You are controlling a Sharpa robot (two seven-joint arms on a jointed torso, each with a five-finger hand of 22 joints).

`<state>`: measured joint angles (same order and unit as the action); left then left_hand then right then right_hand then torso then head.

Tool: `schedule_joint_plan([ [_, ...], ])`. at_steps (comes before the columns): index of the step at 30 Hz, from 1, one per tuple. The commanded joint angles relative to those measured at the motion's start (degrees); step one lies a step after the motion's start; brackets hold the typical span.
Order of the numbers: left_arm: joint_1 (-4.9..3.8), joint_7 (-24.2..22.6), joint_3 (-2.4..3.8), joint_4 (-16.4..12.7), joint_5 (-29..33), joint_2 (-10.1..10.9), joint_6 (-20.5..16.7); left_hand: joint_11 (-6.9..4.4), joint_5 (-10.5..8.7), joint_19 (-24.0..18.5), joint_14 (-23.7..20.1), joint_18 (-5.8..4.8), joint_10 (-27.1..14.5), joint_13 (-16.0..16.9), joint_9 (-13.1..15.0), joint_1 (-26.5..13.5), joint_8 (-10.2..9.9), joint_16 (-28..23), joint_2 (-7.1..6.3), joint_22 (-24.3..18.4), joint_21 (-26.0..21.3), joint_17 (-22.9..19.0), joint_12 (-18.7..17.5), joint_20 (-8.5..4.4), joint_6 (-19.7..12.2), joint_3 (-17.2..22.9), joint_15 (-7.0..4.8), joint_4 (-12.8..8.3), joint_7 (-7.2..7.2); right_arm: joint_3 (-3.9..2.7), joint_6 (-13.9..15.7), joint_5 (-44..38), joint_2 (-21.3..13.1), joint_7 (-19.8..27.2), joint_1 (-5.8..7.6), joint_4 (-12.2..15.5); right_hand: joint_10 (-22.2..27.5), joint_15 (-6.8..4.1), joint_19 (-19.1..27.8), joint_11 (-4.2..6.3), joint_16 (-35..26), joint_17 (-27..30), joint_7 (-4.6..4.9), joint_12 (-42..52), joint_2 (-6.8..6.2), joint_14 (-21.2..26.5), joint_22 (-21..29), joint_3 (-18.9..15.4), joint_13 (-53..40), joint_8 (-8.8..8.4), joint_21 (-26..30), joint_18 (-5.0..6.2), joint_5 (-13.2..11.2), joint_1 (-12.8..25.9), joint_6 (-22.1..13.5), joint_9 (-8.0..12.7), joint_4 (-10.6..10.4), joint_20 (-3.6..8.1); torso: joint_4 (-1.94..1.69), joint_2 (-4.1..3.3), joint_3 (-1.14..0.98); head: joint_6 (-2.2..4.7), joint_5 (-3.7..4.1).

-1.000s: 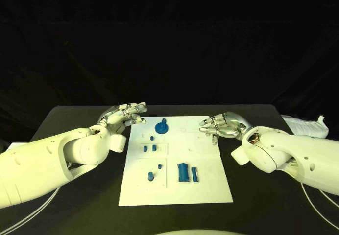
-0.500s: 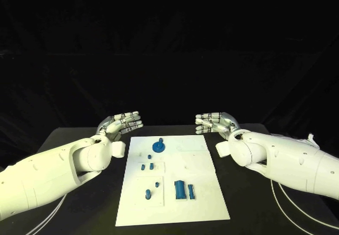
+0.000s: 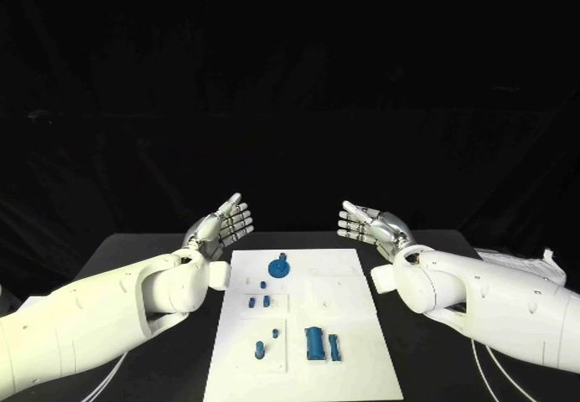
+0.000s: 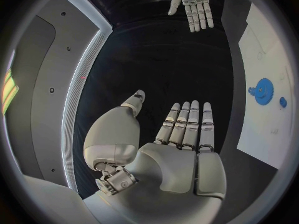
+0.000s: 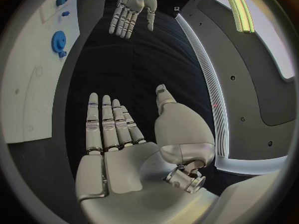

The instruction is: Assemble the parts on the task board

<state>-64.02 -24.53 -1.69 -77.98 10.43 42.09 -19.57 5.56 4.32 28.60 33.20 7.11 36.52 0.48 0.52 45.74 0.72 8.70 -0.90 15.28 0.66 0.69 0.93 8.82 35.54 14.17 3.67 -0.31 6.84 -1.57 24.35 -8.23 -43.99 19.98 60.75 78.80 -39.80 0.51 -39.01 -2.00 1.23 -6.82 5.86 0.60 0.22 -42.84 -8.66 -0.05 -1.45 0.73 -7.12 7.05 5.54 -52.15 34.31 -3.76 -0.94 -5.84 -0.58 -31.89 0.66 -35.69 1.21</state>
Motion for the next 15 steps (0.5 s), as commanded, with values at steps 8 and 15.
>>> schedule_joint_plan([
  [8,2.9,-4.3,1.27,-9.1,-8.4,1.9,-19.6,-5.56,-4.32,-14.0,-16.2,-2.74,-17.8,-0.5,-0.5,-22.3,-0.7,-4.2,0.9,-7.5,-0.7,-0.7,-0.9,-4.32,-17.3,-6.9,-3.67,0.3,-6.84,1.3,17.3,7.2,-0.6,8.7,-0.5,9.4,19.4,-0.51,19.0,2.0,-1.2,6.8,-5.86,-0.6,-0.22,20.9,4.2,0.1,1.5,-0.73,7.1,-2.74,-5.5,25.4,-16.7,3.8,0.9,5.84,0.58,0.71,-0.66,1.32,-1.21],
  [15,3.82,-5.2,1.67,-11.9,-10.4,2.6,-24.4,-5.56,-4.32,-17.6,-20.5,-7.11,-22.6,-0.5,-0.5,-28.3,-0.7,-8.7,0.9,-9.5,-0.7,-0.7,-0.9,-8.82,-22.0,-8.8,-3.67,0.3,-6.84,1.57,19.8,8.2,-0.7,9.8,-0.59,11.2,24.6,-0.51,24.1,2.0,-1.2,6.8,-5.86,-0.6,-0.22,26.5,8.7,0.1,1.5,-0.73,7.1,-7.05,-5.5,32.2,-21.2,3.8,0.9,5.84,0.58,0.71,-0.66,1.32,-1.21],
])
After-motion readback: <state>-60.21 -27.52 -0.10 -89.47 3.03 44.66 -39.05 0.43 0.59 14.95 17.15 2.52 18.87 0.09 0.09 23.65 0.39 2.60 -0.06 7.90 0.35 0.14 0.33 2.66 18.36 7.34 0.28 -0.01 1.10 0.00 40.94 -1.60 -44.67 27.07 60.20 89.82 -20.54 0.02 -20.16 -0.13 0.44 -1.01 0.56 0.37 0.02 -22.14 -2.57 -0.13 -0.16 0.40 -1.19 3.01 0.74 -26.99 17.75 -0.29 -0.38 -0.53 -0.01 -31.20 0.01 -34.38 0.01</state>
